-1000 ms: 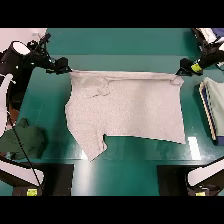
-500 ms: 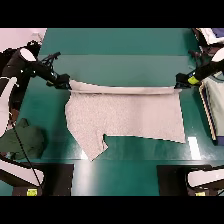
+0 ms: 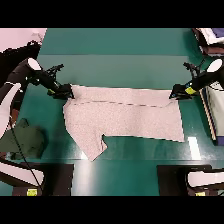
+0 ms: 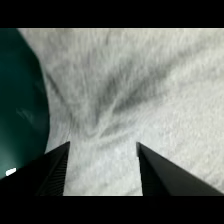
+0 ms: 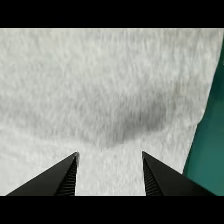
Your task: Fold the shirts.
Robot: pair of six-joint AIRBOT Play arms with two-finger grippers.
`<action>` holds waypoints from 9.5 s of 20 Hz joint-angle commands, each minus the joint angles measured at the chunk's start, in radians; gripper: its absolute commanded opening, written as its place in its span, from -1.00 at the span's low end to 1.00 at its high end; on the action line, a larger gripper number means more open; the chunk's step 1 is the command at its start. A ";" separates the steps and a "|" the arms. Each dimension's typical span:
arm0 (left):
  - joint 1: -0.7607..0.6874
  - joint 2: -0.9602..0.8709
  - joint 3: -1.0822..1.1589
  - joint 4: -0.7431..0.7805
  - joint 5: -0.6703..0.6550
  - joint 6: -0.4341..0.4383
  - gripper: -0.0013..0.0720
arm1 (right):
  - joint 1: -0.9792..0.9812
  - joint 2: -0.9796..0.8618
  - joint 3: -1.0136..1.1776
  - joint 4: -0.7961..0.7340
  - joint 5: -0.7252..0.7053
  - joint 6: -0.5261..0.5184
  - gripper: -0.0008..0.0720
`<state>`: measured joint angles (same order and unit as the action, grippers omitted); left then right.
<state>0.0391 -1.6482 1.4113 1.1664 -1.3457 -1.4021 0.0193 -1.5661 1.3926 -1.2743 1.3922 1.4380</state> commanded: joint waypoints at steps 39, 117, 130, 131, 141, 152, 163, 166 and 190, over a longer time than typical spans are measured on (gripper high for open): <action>-0.150 0.720 -0.924 -0.287 0.313 -0.029 -0.90 | -0.501 0.725 -0.888 0.026 0.034 -0.051 0.27; -0.529 0.228 -0.291 -0.270 0.404 -0.135 -0.90 | -0.287 0.059 -0.377 0.478 0.095 -0.465 -0.95; -0.694 -0.058 -0.040 -0.280 0.424 -0.137 -0.90 | 0.050 0.367 -0.070 0.591 0.098 -0.234 -0.95; -0.694 -0.058 -0.041 -0.280 0.424 -0.137 -0.90 | 0.080 0.366 -0.045 0.591 0.098 -0.232 -0.95; -0.656 -0.092 -0.031 -0.237 0.350 -0.143 -0.90 | 0.314 0.365 0.010 0.592 0.057 -0.216 -0.95; -0.178 0.412 -0.015 0.139 0.174 -0.135 -0.89 | 0.800 0.164 0.012 0.605 -0.342 -0.249 -0.94; 0.021 0.560 -0.014 0.187 0.074 -0.106 -0.89 | 0.951 -0.217 0.403 0.503 -0.194 -0.207 0.14; 0.021 0.560 -0.014 0.184 0.045 -0.107 -0.89 | 0.832 -0.110 0.251 0.395 -0.176 -0.161 0.14; 0.017 0.560 -0.018 0.053 0.072 -0.108 -0.89 | 0.658 -0.230 -0.131 0.814 -0.345 -0.248 -0.75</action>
<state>0.0593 -1.0885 1.3949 1.2625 -1.2716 -1.5097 0.6338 -1.7531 1.1934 -0.4980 1.0492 1.2308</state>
